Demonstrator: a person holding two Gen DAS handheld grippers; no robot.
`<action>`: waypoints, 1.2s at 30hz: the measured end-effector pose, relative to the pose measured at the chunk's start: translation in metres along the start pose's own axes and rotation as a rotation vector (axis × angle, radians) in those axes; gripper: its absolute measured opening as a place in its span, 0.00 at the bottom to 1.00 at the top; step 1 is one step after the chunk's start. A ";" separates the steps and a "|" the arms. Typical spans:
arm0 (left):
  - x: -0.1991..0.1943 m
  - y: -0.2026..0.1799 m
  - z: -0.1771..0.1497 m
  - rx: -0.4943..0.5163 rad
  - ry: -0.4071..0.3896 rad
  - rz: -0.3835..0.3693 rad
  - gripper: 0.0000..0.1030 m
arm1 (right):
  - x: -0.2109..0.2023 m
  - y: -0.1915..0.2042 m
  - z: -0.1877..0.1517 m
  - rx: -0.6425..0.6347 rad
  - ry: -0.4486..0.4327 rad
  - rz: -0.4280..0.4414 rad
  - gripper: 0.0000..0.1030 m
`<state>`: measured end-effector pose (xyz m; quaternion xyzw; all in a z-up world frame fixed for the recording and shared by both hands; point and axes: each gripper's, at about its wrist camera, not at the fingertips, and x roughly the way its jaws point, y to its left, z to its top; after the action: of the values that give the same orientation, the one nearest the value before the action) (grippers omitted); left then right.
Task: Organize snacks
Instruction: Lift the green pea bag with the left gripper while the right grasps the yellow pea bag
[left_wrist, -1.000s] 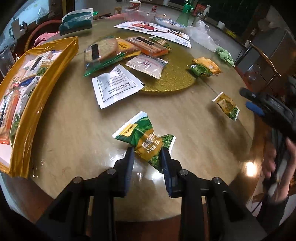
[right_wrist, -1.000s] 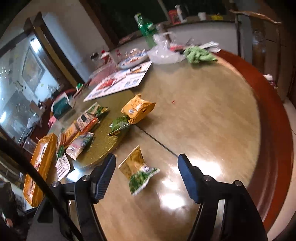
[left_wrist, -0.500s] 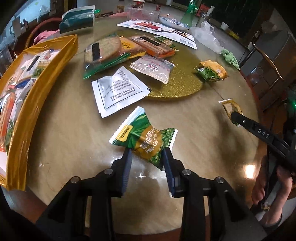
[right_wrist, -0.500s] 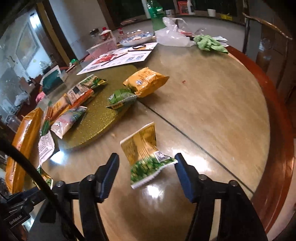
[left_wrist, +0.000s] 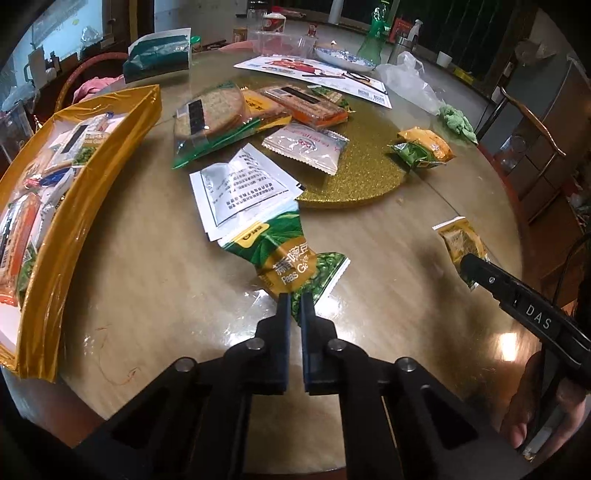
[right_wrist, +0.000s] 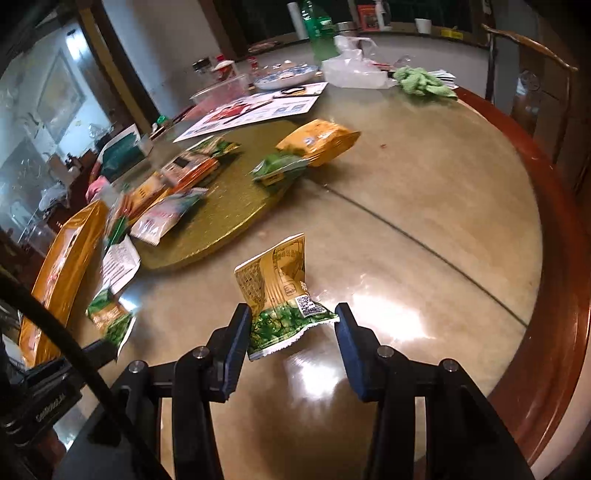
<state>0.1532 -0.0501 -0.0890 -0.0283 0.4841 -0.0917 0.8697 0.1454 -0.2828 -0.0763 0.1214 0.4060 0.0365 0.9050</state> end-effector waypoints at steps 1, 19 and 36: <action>-0.001 -0.001 -0.001 0.009 0.004 0.005 0.04 | -0.001 0.000 0.000 0.009 0.000 0.009 0.44; -0.041 0.007 0.000 -0.019 -0.051 -0.085 0.00 | -0.020 0.021 -0.005 0.046 -0.038 0.128 0.44; -0.031 0.044 -0.015 -0.135 0.010 -0.116 0.62 | -0.021 0.002 -0.021 0.113 -0.021 0.156 0.44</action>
<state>0.1300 -0.0009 -0.0770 -0.1144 0.4912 -0.1091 0.8566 0.1162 -0.2808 -0.0739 0.2038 0.3871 0.0826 0.8954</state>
